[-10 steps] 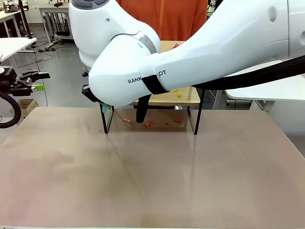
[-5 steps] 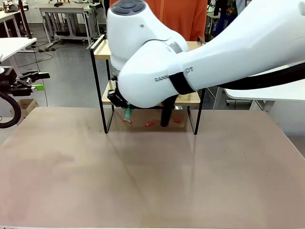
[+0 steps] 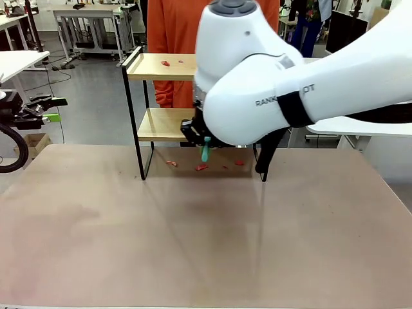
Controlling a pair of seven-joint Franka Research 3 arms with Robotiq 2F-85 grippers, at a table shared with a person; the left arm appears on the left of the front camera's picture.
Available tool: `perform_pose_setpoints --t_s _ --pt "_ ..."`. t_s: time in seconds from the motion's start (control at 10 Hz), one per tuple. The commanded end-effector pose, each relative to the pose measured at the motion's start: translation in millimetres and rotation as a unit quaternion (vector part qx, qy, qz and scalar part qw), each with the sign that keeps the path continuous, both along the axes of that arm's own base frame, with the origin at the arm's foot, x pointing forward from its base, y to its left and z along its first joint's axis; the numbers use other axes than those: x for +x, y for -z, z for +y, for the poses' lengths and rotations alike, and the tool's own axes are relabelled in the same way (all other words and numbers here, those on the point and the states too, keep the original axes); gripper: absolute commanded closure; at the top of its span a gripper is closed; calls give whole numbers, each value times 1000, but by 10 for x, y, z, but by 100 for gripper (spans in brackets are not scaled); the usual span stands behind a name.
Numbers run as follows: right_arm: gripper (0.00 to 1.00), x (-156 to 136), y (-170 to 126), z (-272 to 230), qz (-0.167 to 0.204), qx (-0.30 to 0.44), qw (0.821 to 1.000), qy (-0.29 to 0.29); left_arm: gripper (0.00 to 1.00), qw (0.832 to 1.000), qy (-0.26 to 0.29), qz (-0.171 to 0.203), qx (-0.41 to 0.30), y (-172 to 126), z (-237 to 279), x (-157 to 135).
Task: Clean the shelf.
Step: Clean the specific section of the Shelf indicated by the human with the Duster.
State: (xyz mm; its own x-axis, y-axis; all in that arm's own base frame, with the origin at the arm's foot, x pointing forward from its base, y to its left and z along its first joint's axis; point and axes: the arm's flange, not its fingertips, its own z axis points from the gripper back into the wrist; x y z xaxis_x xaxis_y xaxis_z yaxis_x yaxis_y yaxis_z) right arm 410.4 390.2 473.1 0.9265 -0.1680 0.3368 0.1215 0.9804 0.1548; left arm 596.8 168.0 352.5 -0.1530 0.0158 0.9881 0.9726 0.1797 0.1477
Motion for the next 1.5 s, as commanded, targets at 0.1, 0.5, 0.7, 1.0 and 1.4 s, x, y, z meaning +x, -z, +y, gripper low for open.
perform_pose_setpoints --t_s 0.1,0.5,0.7,1.0,1.4 --pt "87 -49 16 -473 25 6 1000 19 0 1000 2 -5 3 -30 6 -24" --pt "87 -89 -2 -909 55 -19 996 75 0 1000 2 -5 3 -30 6 -24" --pt "87 -163 -43 -1012 53 -54 991 112 0 1000 2 -5 3 -30 6 -24" --pt "87 -330 -191 -873 -1 -90 989 119 0 1000 2 -5 3 -30 6 -24" --pt "87 -425 -267 -783 -11 -93 991 95 0 1000 2 -5 3 -30 6 -24"
